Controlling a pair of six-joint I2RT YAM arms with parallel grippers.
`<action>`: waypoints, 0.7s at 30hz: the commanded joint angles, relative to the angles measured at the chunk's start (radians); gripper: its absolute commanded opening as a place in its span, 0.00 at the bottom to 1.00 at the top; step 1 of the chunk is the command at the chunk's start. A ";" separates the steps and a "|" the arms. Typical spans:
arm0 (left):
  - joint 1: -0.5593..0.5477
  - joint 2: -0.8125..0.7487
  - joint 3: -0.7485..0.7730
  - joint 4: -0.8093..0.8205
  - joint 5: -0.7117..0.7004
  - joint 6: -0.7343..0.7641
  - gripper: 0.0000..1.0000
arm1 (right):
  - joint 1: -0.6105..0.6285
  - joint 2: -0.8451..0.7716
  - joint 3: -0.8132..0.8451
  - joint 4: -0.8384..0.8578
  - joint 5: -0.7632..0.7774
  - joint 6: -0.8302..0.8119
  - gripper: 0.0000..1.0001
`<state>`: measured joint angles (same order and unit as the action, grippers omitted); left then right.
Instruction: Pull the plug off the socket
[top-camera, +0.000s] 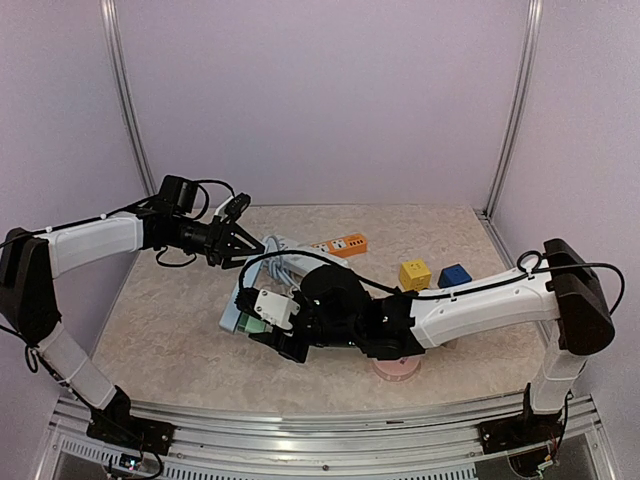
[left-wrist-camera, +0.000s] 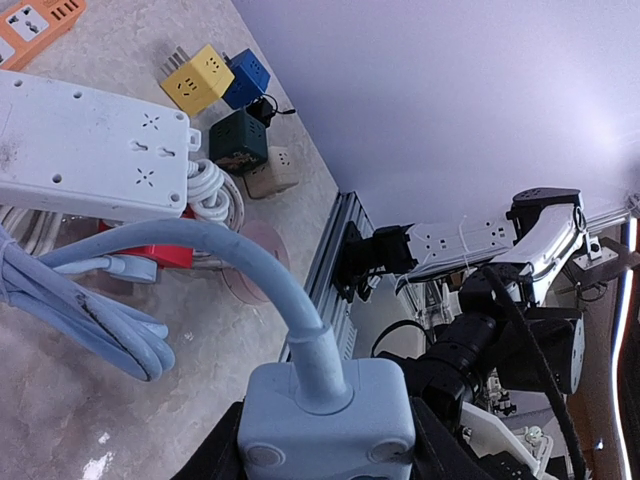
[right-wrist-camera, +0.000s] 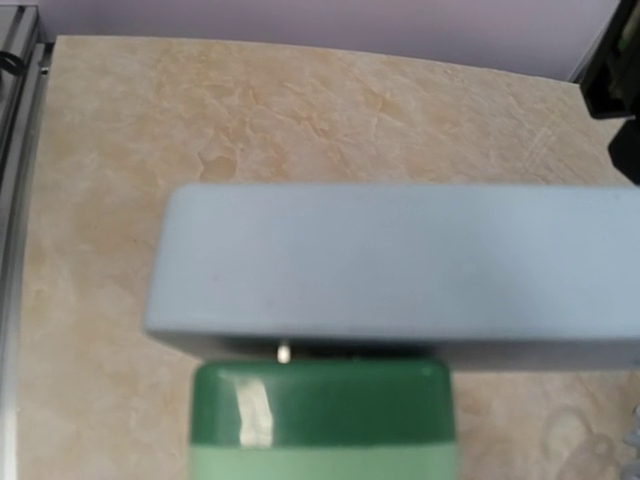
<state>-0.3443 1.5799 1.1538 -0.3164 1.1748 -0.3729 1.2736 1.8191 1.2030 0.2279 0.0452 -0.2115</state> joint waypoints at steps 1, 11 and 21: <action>0.003 0.008 0.043 0.069 0.006 0.086 0.22 | 0.012 -0.047 0.003 0.026 -0.056 -0.003 0.00; 0.022 -0.006 0.038 0.073 -0.017 0.077 0.21 | 0.011 -0.035 0.019 -0.011 0.029 0.035 0.00; 0.028 -0.011 0.037 0.075 -0.022 0.075 0.21 | 0.011 -0.026 0.011 -0.044 0.059 0.083 0.00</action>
<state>-0.3386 1.5799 1.1545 -0.3153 1.1500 -0.3660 1.2758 1.8191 1.2034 0.2028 0.0883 -0.1787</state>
